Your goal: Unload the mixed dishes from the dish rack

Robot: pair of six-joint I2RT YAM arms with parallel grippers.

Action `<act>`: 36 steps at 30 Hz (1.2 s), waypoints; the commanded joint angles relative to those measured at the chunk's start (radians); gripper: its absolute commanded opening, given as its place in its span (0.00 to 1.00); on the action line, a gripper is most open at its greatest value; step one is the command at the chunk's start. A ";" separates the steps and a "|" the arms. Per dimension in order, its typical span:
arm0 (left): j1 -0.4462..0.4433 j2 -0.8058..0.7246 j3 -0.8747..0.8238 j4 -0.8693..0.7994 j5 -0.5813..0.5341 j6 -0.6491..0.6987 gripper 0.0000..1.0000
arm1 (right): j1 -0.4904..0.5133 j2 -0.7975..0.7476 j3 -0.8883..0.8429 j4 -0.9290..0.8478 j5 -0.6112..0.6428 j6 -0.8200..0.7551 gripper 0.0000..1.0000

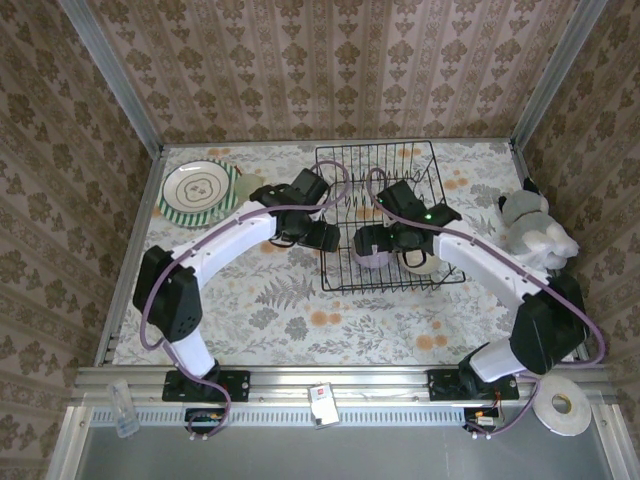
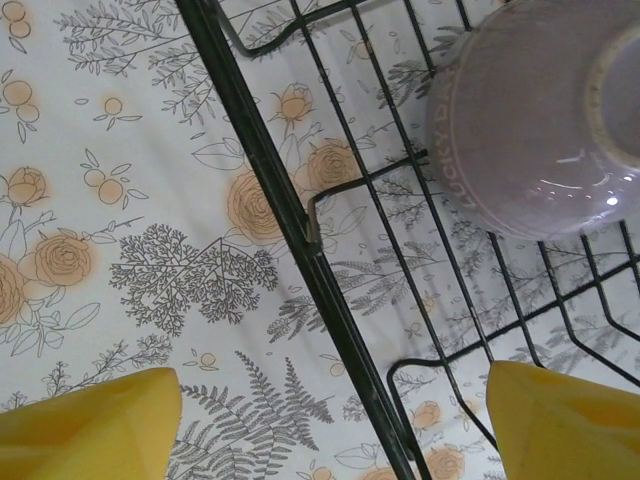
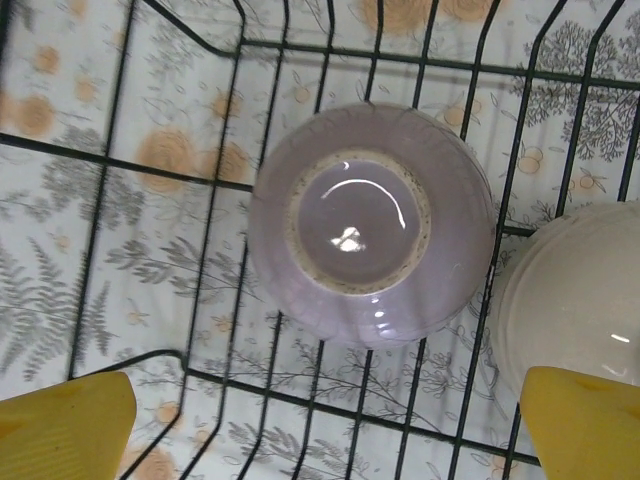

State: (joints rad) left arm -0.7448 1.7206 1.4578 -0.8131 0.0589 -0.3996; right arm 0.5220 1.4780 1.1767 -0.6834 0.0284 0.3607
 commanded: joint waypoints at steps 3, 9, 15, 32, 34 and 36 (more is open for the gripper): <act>-0.007 0.026 -0.016 0.011 -0.025 -0.048 0.68 | 0.006 0.083 0.069 -0.015 0.050 -0.050 1.00; -0.007 0.036 -0.036 0.005 -0.040 -0.071 0.45 | 0.006 0.179 0.122 -0.021 0.086 -0.083 1.00; -0.006 0.040 -0.050 -0.001 -0.039 -0.081 0.20 | 0.004 0.251 0.159 -0.036 0.113 -0.110 1.00; 0.005 -0.026 -0.110 -0.050 -0.073 -0.067 0.00 | -0.023 0.340 0.200 -0.043 0.116 -0.112 0.89; 0.007 -0.041 -0.126 -0.057 -0.075 -0.065 0.00 | -0.032 0.344 0.207 -0.043 0.116 -0.111 0.88; 0.010 -0.055 -0.138 -0.064 -0.080 -0.065 0.00 | -0.038 0.340 0.209 -0.035 0.114 -0.109 0.88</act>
State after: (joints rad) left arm -0.7452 1.6905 1.3609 -0.7464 0.0208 -0.5014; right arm 0.4992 1.7973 1.3712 -0.6888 0.1177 0.2600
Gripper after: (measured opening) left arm 0.050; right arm 0.883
